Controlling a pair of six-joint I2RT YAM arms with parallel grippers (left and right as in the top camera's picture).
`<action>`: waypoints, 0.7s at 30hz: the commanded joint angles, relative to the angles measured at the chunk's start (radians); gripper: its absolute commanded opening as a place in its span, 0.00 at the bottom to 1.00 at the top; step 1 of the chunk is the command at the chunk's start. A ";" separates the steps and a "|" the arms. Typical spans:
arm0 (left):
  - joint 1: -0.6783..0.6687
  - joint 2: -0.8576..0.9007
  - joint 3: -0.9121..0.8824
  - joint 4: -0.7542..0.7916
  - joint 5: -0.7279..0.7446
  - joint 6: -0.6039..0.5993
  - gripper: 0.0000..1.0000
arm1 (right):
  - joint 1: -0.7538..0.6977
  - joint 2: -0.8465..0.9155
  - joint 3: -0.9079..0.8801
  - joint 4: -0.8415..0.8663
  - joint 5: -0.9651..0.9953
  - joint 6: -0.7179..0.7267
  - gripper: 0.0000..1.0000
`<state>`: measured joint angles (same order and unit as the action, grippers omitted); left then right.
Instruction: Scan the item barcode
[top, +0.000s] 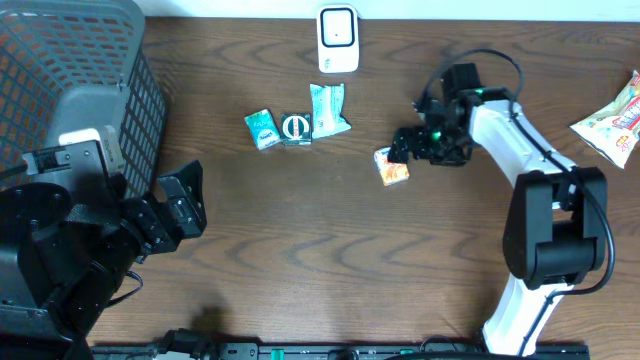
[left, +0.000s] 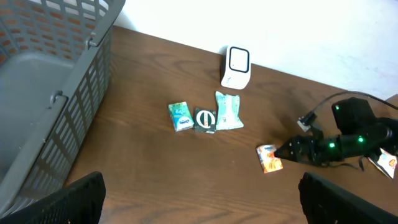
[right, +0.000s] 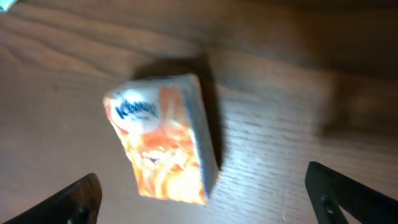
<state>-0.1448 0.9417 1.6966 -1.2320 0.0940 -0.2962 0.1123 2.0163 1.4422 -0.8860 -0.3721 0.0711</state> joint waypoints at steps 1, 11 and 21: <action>0.004 0.000 0.007 -0.002 -0.013 -0.009 0.98 | -0.014 0.011 -0.005 0.003 -0.069 0.002 0.99; 0.004 0.000 0.007 -0.002 -0.013 -0.009 0.98 | 0.007 0.011 -0.066 0.119 -0.068 0.013 0.72; 0.004 0.000 0.007 -0.002 -0.013 -0.009 0.98 | 0.019 0.015 -0.214 0.290 -0.136 0.041 0.64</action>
<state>-0.1448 0.9417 1.6966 -1.2320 0.0940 -0.2962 0.1177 2.0136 1.2839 -0.6075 -0.4839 0.0982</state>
